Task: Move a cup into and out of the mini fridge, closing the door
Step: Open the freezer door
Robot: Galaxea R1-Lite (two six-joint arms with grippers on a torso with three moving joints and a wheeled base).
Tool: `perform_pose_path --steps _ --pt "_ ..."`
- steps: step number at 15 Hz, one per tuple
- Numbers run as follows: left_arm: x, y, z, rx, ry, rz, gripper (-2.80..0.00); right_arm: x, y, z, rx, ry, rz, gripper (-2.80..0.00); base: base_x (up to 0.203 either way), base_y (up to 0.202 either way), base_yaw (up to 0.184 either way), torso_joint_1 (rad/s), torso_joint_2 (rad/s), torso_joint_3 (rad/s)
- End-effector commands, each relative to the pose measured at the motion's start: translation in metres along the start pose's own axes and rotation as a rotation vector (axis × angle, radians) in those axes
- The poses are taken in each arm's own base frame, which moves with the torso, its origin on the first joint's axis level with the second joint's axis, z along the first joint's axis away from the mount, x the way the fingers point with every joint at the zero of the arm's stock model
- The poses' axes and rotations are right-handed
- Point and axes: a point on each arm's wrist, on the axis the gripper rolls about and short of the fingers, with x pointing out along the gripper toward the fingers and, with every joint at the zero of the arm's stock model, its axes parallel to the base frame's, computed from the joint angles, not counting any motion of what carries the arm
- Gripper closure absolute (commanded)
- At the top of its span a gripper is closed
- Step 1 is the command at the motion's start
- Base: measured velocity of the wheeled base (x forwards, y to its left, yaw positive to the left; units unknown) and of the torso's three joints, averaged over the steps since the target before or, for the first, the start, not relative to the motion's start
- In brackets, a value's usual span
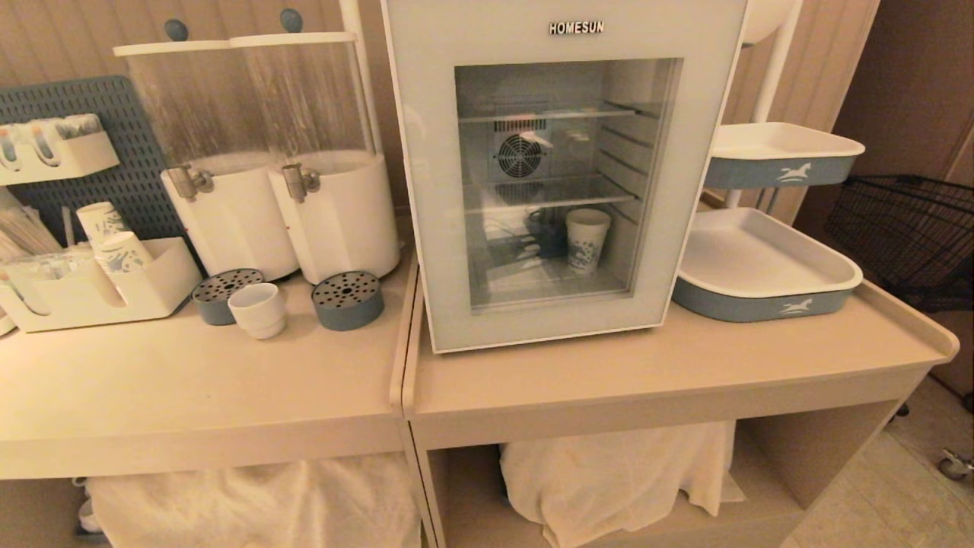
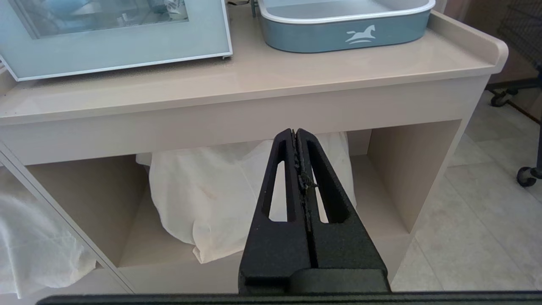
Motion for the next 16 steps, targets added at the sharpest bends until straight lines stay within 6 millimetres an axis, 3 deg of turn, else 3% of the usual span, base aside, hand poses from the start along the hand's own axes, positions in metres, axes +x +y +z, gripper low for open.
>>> perform_pose_path --steps 1,4,7,9,10,12,14,16 --pt "0.027 0.002 0.028 -0.038 0.067 -0.083 -2.8 0.0 0.0 0.0 -0.001 0.001 0.0 0.0 0.0 0.0 0.0 0.0 0.0 0.0" --pt "0.067 -0.001 0.062 -0.126 0.21 -0.415 -2.8 -0.001 0.0 0.0 -0.001 0.018 0.0 0.0 0.0 0.0 0.0 0.0 0.0 0.0" --pt "0.14 -0.041 0.07 -0.134 0.373 -0.514 -2.8 -0.001 0.0 0.0 -0.001 0.019 0.0 0.0 0.0 0.0 0.0 0.0 0.0 0.0" --pt "0.208 -0.061 0.063 -0.155 0.472 -0.471 -2.8 -0.001 0.0 0.0 -0.001 0.019 0.0 0.0 0.0 0.0 0.0 0.0 0.0 0.0" --pt "0.244 -0.061 0.055 -0.184 0.521 -0.454 -2.8 -0.001 0.0 0.0 -0.001 0.018 0.0 0.0 0.0 0.0 0.0 0.0 0.0 0.0" --pt "0.305 -0.037 0.034 -0.264 0.574 -0.521 -2.8 -0.001 0.0 0.0 -0.001 0.018 0.0 0.0 0.0 0.0 0.0 0.0 0.0 0.0" --pt "0.328 -0.02 0.023 -0.252 0.514 -0.657 -2.8 -0.001 0.0 0.0 -0.001 0.018 0.0 0.0 0.0 0.0 0.0 0.0 0.0 0.0" --pt "0.338 -0.01 -0.01 -0.206 0.459 -0.807 -2.8 0.0 0.0 0.0 0.0 0.017 0.0 0.0 0.0 0.0 0.0 0.0 0.0 0.0"
